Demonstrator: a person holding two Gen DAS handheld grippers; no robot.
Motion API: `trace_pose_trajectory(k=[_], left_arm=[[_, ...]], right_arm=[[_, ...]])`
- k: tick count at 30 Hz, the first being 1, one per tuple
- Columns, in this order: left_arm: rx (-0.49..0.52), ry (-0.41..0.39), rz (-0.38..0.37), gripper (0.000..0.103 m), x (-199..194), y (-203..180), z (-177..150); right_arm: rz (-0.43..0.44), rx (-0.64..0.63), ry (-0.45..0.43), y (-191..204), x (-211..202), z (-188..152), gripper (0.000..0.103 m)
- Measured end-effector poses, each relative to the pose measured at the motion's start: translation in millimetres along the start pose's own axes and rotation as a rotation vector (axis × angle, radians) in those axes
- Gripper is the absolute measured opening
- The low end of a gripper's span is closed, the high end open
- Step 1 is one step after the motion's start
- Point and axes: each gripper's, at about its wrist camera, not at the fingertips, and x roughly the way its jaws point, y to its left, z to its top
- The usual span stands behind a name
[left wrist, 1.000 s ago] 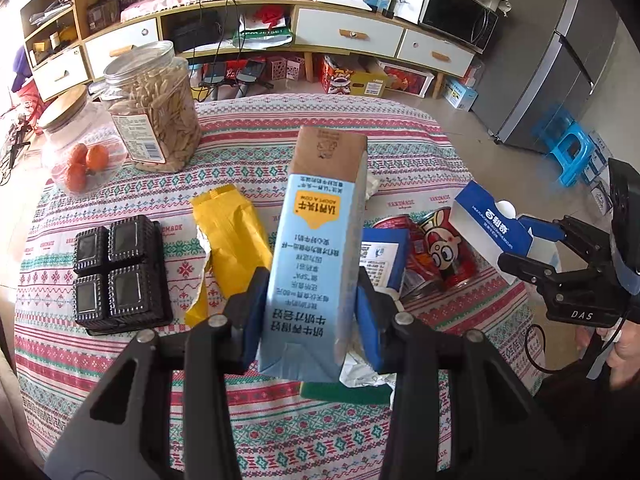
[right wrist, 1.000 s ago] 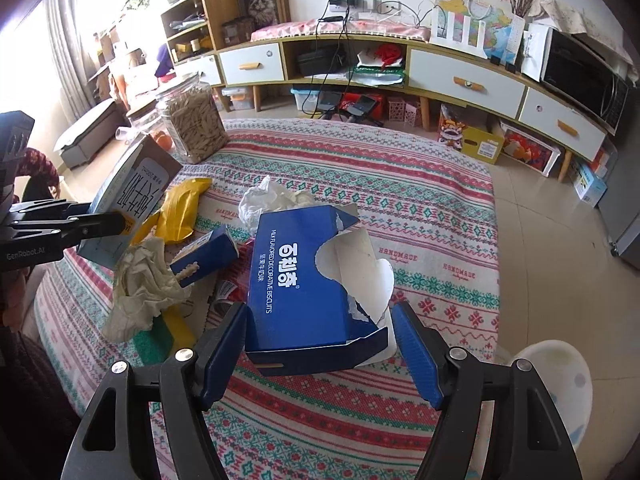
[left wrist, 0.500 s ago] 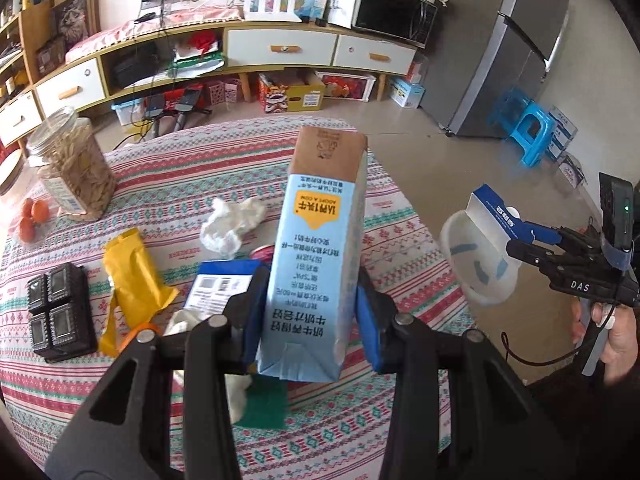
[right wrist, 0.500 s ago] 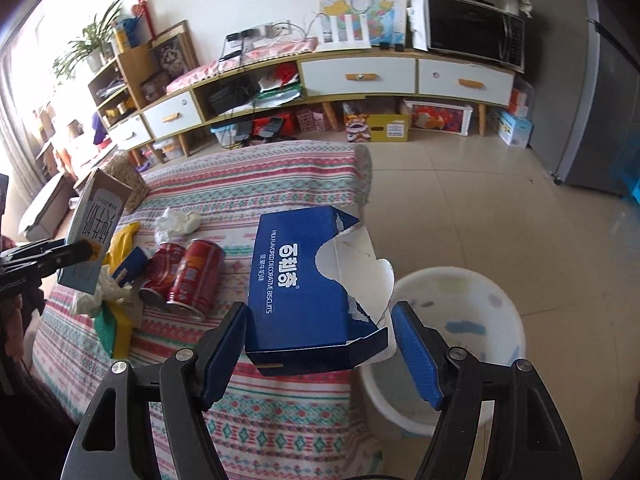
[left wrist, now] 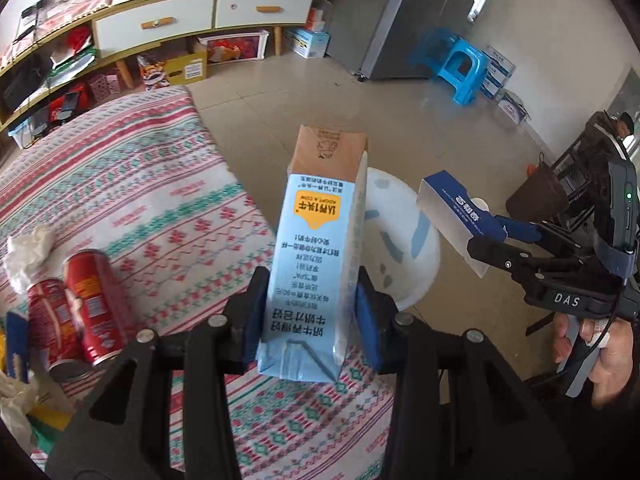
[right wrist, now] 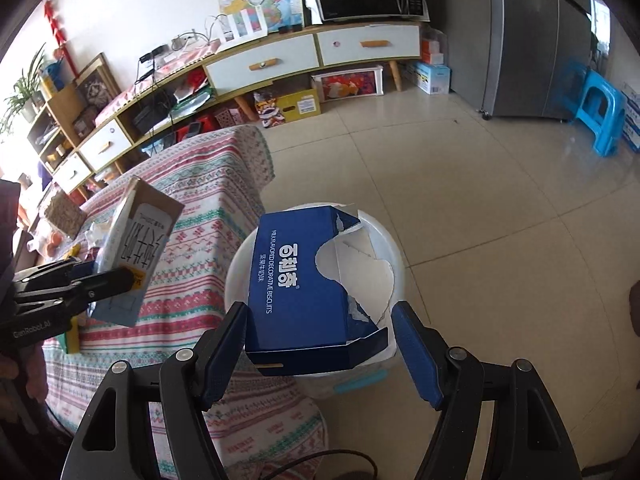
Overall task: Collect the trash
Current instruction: 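Carry the milk carton and blue box over the white bin and release both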
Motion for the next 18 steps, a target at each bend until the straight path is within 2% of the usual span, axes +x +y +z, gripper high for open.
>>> trace_pose_trajectory(k=[7,11,12,13,15,18], left_arm=[[0.040,0.037,-0.002,0.044,35.9,-28.0,10.5],[0.047,0.024,0.006,0.044,43.1,-33.7,12.1],[0.050,0.017,0.026,0.050,42.5,-34.1,12.6],[0.051,0.015,0.051,0.064,42.6,-34.4,13.2],[0.039,-0.004,0.096,0.079,38.4,-32.9,11.4],[0.025,-0.010,0.116,0.081,30.7,-23.9,8.4]], right_arm=[[-0.011,0.027,0.018,-25.6,-3.3,-12.6,0.074],[-0.015,0.038,0.017,-31.3,-5.5,-13.6,0.074],[-0.015,0.041,0.015,-32.3,-6.2,-13.4,0.074],[-0.013,0.044,0.012,-32.5,-7.4,-13.5,0.074],[-0.013,0.047,0.011,-29.7,-5.7,-10.7,0.074],[-0.015,0.042,0.013,-27.7,-4.0,-9.7,0.074]])
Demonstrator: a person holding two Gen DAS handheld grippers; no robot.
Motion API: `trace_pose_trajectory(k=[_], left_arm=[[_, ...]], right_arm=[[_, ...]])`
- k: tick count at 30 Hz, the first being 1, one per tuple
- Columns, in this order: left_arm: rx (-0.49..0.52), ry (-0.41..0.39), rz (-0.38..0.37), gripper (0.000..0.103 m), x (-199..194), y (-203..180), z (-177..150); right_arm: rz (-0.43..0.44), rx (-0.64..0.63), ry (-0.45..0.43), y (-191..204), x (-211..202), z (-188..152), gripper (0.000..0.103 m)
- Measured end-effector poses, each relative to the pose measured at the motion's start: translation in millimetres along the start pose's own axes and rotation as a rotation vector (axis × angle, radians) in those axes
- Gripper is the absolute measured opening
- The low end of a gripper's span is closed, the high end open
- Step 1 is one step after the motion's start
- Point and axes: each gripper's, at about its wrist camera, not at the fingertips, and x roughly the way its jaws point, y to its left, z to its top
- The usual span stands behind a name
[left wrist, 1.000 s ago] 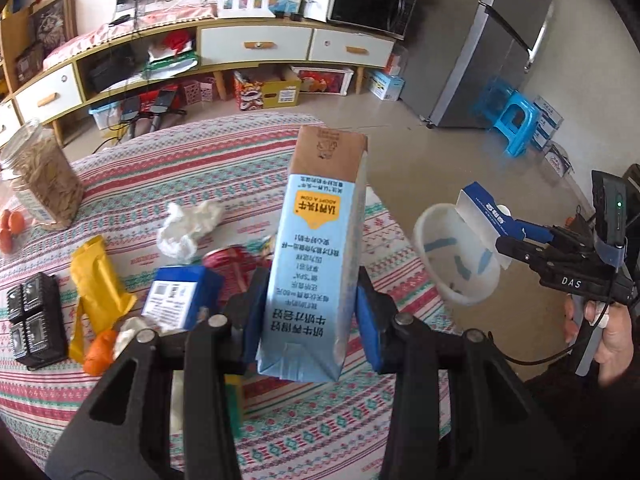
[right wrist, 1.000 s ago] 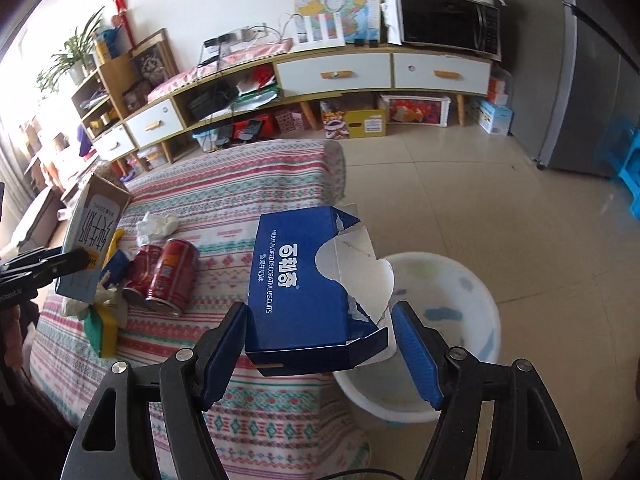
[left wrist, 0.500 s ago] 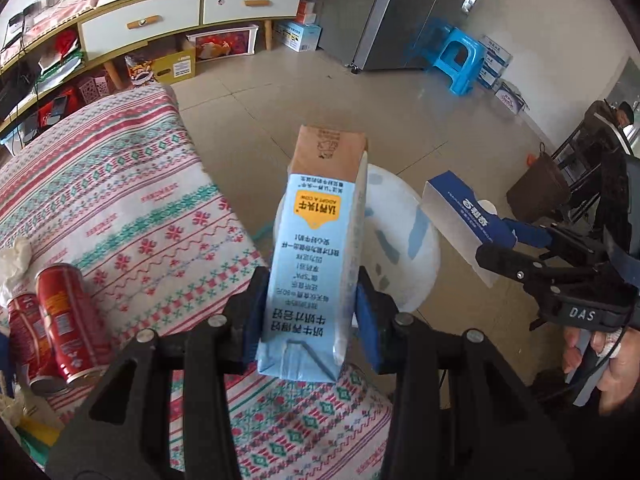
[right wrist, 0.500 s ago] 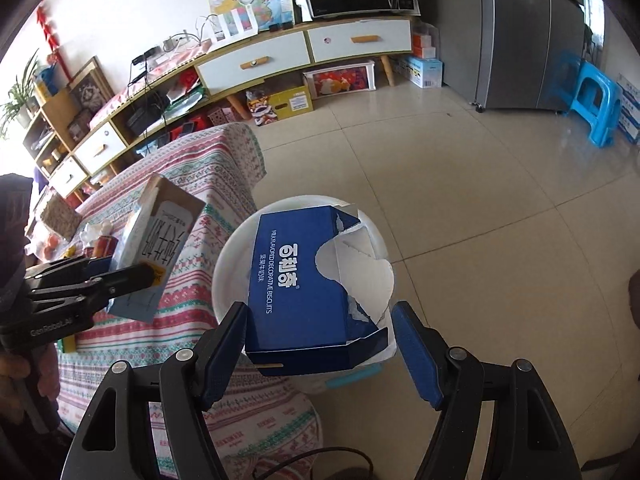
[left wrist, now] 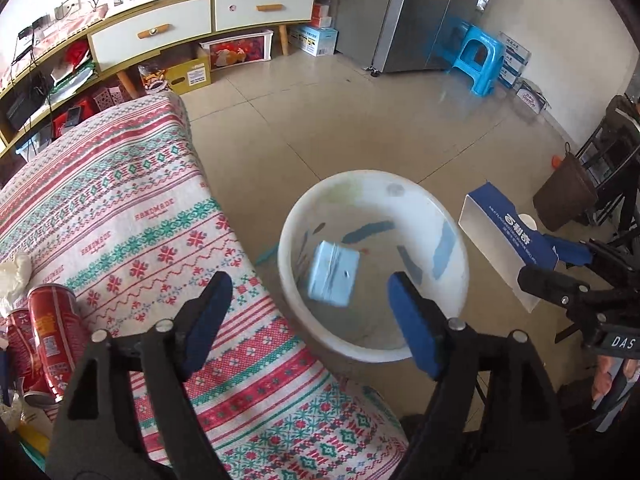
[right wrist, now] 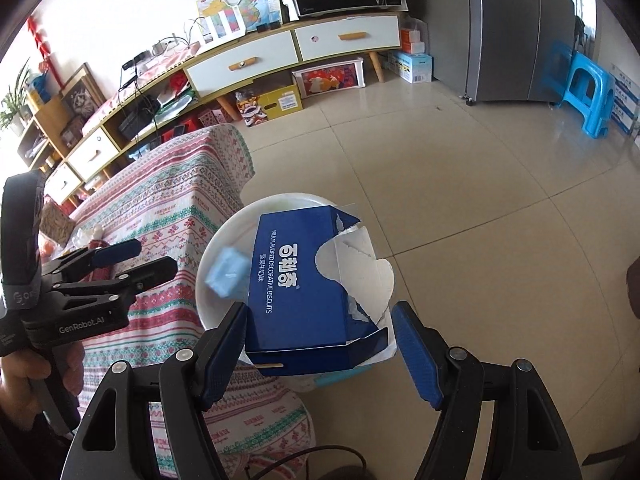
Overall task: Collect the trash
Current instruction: 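Carry the milk carton and blue box over the white bin and release both, then move both tools back over the table toward the remaining trash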
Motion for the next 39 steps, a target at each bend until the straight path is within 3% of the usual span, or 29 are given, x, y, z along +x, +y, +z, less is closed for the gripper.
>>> trace_pose_trajectory(k=[16,20,39], left_arm=[[-0.053,-0.012,0.129,0.089,-46.8,58.1,-36.3],[-0.066,-0.013,0.152,0.090,-59.5,70.8,-44.8],[-0.169,-0.005,0.212,0.090,-108.7,146.8,-85.4]], right_arm=[[-0.019,-0.046,0.034,33.4,22.4,13.9,0.077],[-0.024,-0.048,0.042,41.5,26.4,16.8,0.089],[-0.014,-0.148,0.024,103.9,27.3,17.8,0.090]])
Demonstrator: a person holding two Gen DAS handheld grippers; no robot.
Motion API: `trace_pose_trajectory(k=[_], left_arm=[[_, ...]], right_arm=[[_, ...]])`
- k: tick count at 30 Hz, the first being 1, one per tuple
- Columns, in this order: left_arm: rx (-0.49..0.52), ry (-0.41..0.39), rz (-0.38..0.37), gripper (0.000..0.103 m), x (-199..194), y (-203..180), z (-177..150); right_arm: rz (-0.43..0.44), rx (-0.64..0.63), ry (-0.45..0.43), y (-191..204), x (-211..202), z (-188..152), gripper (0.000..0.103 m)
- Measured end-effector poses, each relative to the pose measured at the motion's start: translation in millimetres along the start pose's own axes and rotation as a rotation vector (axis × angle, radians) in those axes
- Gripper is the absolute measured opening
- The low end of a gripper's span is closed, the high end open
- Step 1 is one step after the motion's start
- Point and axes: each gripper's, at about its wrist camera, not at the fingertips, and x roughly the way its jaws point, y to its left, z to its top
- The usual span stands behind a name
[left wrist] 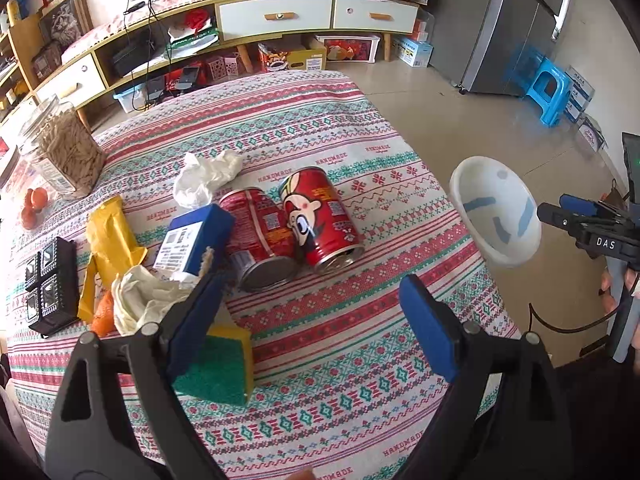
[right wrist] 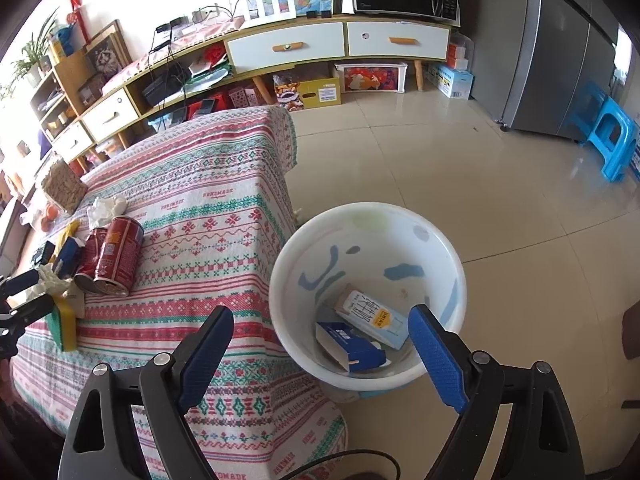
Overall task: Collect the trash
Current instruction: 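Move both tools back over the table toward the remaining trash, then grasp the white tissue with the left tool while the right tool grasps the white-blue box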
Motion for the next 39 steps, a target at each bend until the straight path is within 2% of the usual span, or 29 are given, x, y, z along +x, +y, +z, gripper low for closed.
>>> trace_pose_trajectory(k=[11,15,19,23,25,27,29,33,36,39], left_arm=[[-0.093,0.015,0.080,0.090,-10.8,72.9,2.4],[-0.144,0.036,0.078,0.090,-5.9,98.0,-3.1],[-0.208,0.053,0.021,0.090,2.1,117.9,-12.6],[-0.291,0.103,-0.120,0.090,11.4,129.8,-20.1],[-0.296,0.105,-0.168,0.090,11.7,128.3,-21.7],[-0.269,0.105,-0.175,0.090,12.7,124.4,-23.0],[-0.245,0.100,-0.165,0.086,13.6,121.4,-22.8],[-0.219,0.094,-0.146,0.051,16.4,121.6,-21.3],[-0.215,0.095,-0.142,0.043,16.6,122.8,-21.6],[-0.228,0.074,-0.147,0.041,9.4,126.1,-22.9]], right_arm=[[0.035,-0.102,-0.002,56.6,11.3,14.1,0.091],[0.049,-0.143,0.006,78.6,18.3,18.3,0.091],[0.059,-0.175,0.016,97.8,25.9,20.4,0.091],[0.064,-0.201,0.031,113.9,35.4,21.0,0.091],[0.065,-0.219,0.038,122.2,39.6,21.0,0.091],[0.070,-0.241,0.042,130.1,42.1,22.0,0.091],[0.075,-0.261,0.044,138.9,43.7,23.2,0.091],[0.097,-0.296,0.039,157.9,42.6,25.0,0.091],[0.122,-0.321,0.028,173.9,39.9,25.4,0.091],[0.151,-0.348,0.020,191.2,38.8,25.8,0.091]])
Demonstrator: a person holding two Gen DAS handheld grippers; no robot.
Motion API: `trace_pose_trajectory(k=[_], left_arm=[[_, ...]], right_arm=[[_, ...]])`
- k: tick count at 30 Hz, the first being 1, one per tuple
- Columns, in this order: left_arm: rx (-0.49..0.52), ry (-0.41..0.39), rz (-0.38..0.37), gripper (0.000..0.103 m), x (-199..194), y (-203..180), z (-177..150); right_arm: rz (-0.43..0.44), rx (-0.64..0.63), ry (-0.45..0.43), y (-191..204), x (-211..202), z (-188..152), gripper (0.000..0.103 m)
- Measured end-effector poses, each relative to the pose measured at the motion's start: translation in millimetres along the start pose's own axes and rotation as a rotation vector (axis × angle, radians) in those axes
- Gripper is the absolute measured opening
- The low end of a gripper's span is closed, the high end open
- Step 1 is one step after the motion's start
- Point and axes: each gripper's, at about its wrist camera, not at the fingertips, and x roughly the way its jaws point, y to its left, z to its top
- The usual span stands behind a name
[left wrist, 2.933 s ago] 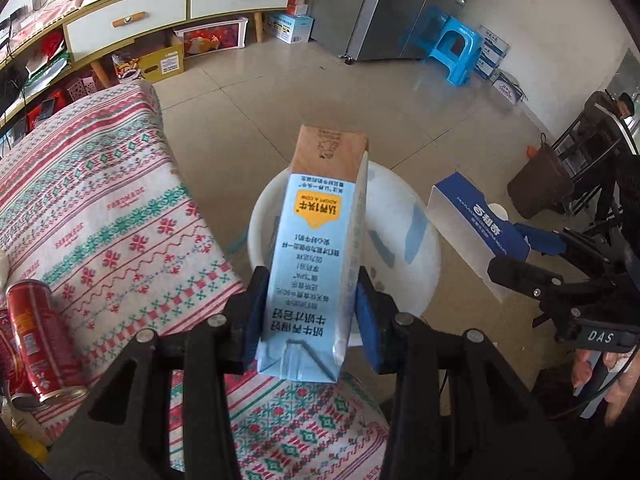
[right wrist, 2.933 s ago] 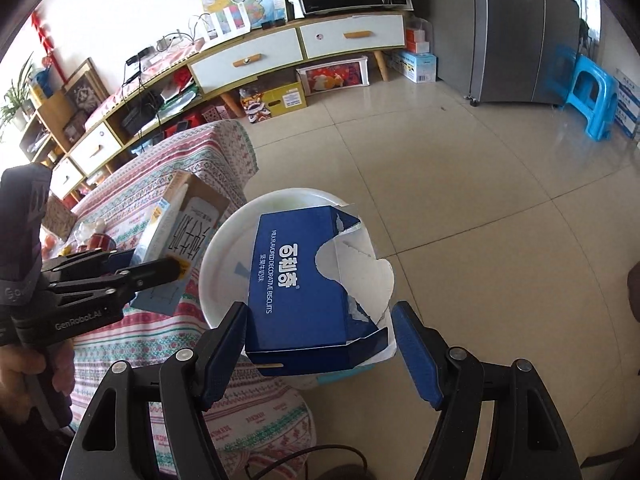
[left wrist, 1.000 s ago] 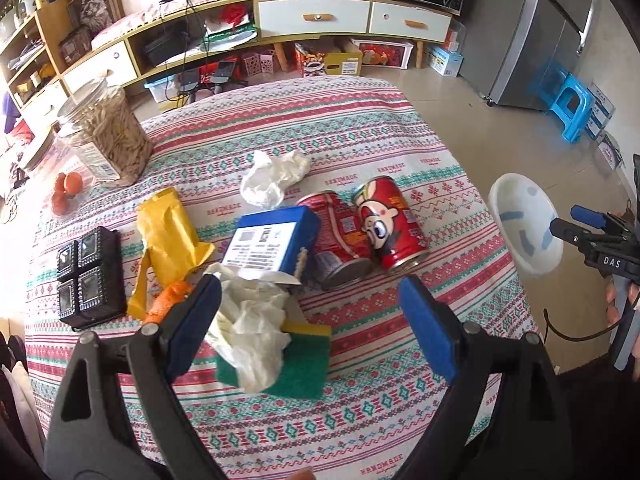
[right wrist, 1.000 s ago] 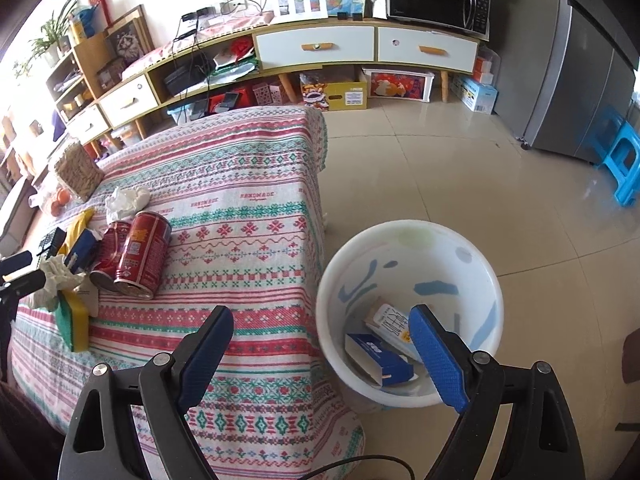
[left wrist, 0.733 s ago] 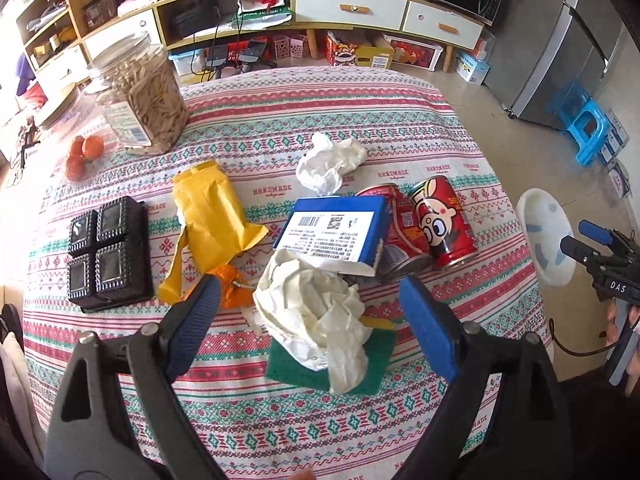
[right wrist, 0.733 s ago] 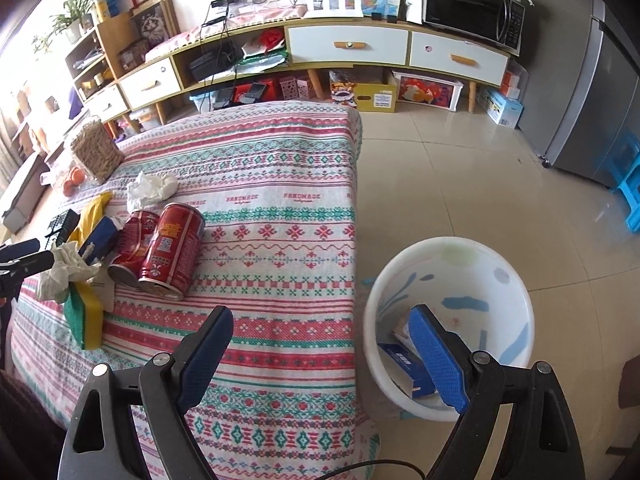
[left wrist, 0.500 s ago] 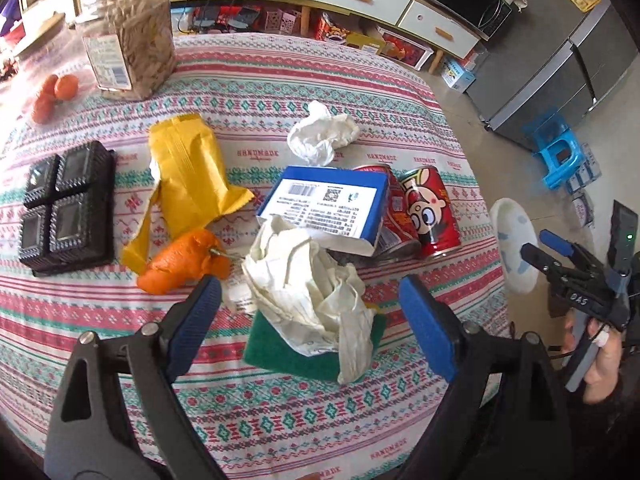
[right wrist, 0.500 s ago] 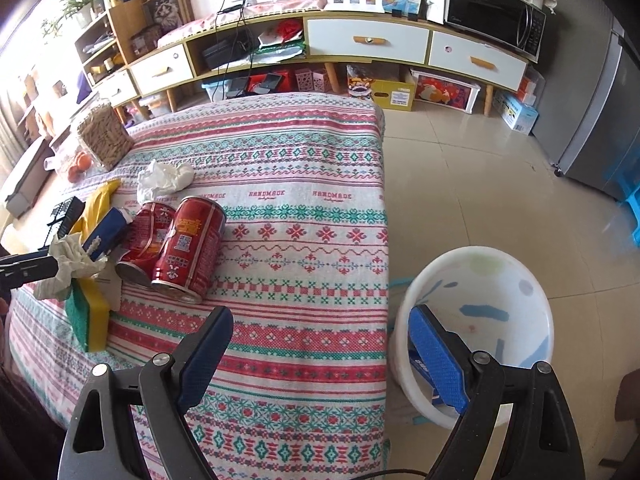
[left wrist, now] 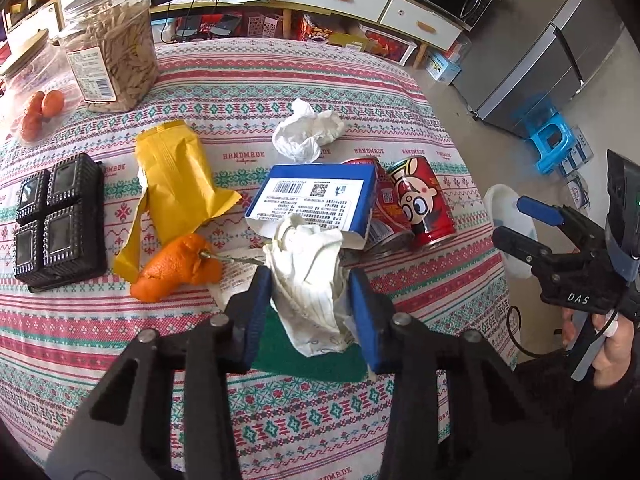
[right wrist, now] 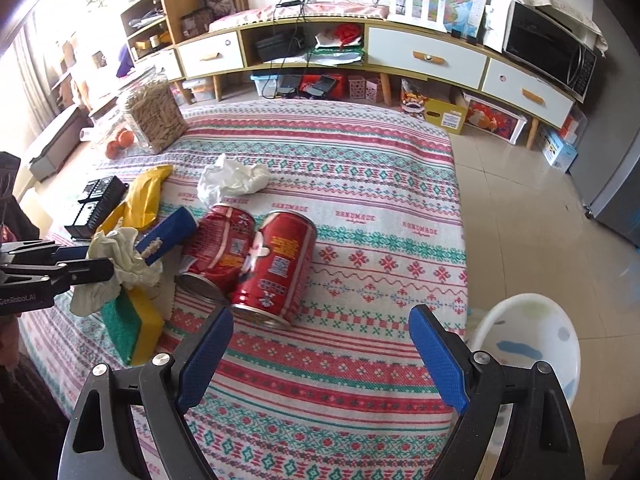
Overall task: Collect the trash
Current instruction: 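Grasp the white tissue with the left tool while the right tool grasps the white-blue box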
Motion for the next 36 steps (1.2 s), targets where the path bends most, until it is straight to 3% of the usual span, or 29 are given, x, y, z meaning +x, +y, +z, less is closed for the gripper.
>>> trace_pose_trajectory(k=[5,12,25,31,33,35,36], left_arm=[[-0.019,-0.074,0.015,0.041,-24.1,9.2,-3.0],[-0.045,-0.144,0.106,0.041,-47.1,34.3,-9.1],[-0.060,-0.102,0.163,0.041,-46.7,64.2,-31.3],[-0.056,-0.094,0.161,0.041,-47.1,65.6,-34.5],[-0.054,-0.094,0.161,0.041,-47.3,64.7,-34.5],[-0.054,-0.095,0.160,0.041,-46.9,64.7,-33.6],[-0.054,-0.095,0.161,0.041,-46.8,64.5,-33.5]], right_arm=[[0.045,-0.045,-0.010,27.9,5.1,9.5,0.091],[0.097,-0.141,-0.014,71.2,23.1,22.2,0.091],[0.125,-0.349,0.000,137.7,67.2,39.7,0.091],[0.119,-0.350,0.003,139.6,79.5,42.8,0.089],[0.131,-0.336,0.003,137.0,80.5,44.0,0.082],[0.150,-0.323,0.010,134.7,80.8,44.7,0.064],[0.158,-0.318,0.011,133.7,80.4,44.8,0.064]])
